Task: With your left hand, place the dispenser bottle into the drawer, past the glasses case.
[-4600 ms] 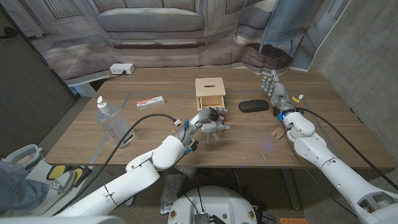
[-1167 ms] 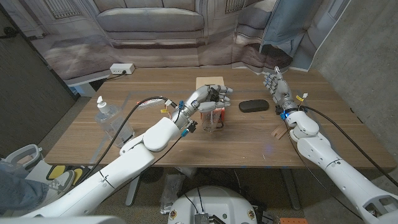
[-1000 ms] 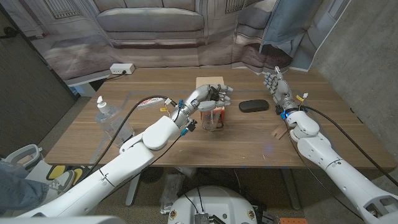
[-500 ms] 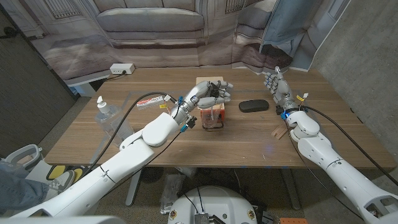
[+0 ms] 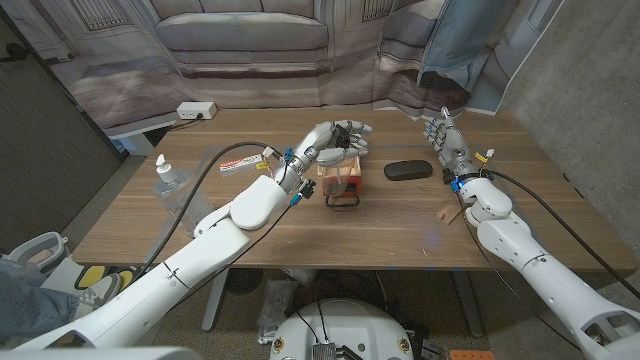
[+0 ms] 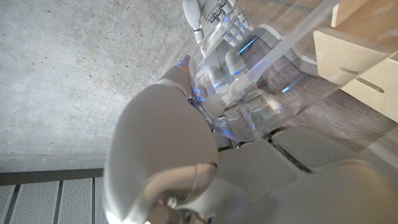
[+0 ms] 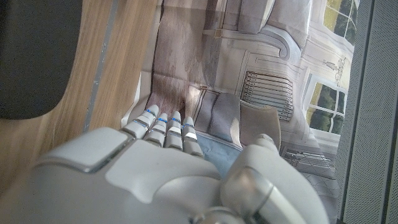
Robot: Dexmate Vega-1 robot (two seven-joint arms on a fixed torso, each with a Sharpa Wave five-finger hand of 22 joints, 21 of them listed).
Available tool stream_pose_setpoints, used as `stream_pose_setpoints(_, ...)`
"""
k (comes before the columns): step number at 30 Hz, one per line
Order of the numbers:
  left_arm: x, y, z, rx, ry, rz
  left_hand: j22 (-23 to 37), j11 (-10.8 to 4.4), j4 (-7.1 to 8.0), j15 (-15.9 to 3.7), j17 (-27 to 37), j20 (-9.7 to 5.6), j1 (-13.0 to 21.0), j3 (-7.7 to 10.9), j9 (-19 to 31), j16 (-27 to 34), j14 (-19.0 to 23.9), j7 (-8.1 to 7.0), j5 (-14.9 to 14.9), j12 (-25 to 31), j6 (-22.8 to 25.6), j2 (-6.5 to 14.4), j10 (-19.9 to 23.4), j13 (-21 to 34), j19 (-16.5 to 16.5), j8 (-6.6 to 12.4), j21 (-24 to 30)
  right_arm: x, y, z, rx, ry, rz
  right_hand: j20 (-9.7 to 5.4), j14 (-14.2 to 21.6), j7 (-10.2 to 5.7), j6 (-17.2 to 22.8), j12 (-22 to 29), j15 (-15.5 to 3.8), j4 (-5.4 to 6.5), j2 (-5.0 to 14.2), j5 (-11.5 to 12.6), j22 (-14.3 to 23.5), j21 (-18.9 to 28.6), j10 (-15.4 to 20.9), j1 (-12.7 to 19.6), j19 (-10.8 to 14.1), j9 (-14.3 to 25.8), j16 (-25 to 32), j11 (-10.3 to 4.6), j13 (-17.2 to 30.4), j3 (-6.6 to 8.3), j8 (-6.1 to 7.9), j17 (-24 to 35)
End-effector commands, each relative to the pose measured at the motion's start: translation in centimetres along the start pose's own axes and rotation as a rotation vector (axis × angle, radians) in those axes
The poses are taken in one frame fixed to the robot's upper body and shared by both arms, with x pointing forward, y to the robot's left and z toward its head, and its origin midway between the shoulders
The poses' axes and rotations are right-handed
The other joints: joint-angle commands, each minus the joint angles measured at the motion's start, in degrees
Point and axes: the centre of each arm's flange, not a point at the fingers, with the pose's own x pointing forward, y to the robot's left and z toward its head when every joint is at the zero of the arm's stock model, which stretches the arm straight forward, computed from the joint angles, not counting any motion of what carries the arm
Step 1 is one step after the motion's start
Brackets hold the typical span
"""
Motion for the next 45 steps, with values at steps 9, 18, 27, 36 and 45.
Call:
stream_pose_setpoints(9,1.7,0.4,0.6,0.025,-0.033,0.026,-0.06,-0.28,0.15,-0.85,0.46,0.01,4.66,0.22,0.21,-0.36,0.34,-0.17,0.03,-0.13,0.25,5.46,0.27,0.5,-0.32,0.15,0.78,0.3,-0.6,0.2,-0.003,-0.004,0.006,-0.3,0.28,-0.33,0.2,-0.23,-0.08,0.02,0.57,-0.24,0.24,-0.14,0.38,0.24,0.36,0.22,0.15,0.04,0.33,-0.21,0.18,0.27)
stream_pose_setpoints(18,1.8,0.1,0.9,0.023,-0.036,0.039,-0.08,-0.32,0.1,-1.02,0.6,0.01,4.52,0.35,0.25,-0.49,0.27,-0.25,0.03,-0.19,0.48,5.44,0.32,0.7,-0.44,0.17,1.03,0.1,-1.1,0.5,-0.006,-0.001,0.007,-0.27,0.29,-0.32,0.2,-0.22,-0.03,0.0,0.6,-0.25,0.24,-0.13,0.4,0.24,0.39,0.22,0.15,-0.01,0.33,-0.24,0.17,0.27)
stream_pose_setpoints(27,1.7,0.0,1.5,0.036,-0.032,0.051,-0.1,-0.49,0.04,-1.0,0.72,-0.01,4.44,0.49,0.25,-0.57,0.26,-0.23,0.04,-0.26,0.49,5.41,0.34,0.88,-0.57,0.08,1.26,0.0,-1.1,0.7,-0.011,-0.005,0.018,-0.26,0.32,-0.38,0.2,-0.22,-0.04,-0.02,0.64,-0.25,0.24,-0.12,0.42,0.26,0.42,0.22,0.15,0.01,0.33,-0.27,0.17,0.27)
stream_pose_setpoints(36,2.0,-0.1,1.6,0.027,-0.032,0.054,-0.12,-0.42,-0.01,-1.05,0.84,0.01,4.36,0.62,0.26,-0.6,0.36,-0.14,0.03,-0.26,0.57,5.4,0.53,1.05,-0.66,0.03,1.49,-0.3,-1.2,0.9,-0.014,-0.008,0.022,-0.25,0.37,-0.37,0.2,-0.21,-0.09,-0.05,0.66,-0.25,0.24,-0.13,0.44,0.27,0.41,0.22,0.17,-0.05,0.33,-0.3,0.16,0.27)
stream_pose_setpoints(45,2.3,0.2,1.2,0.02,-0.051,0.072,-0.14,-0.38,-0.11,-1.08,0.98,-0.01,4.3,0.78,0.24,-0.66,0.45,-0.22,0.04,-0.29,0.93,5.36,0.69,1.24,-0.76,0.05,1.76,-0.7,-1.3,1.2,-0.019,-0.01,0.013,-0.28,0.38,-0.39,0.2,-0.22,-0.07,-0.07,0.69,-0.26,0.24,-0.14,0.45,0.27,0.4,0.22,0.16,0.04,0.33,-0.34,0.16,0.28)
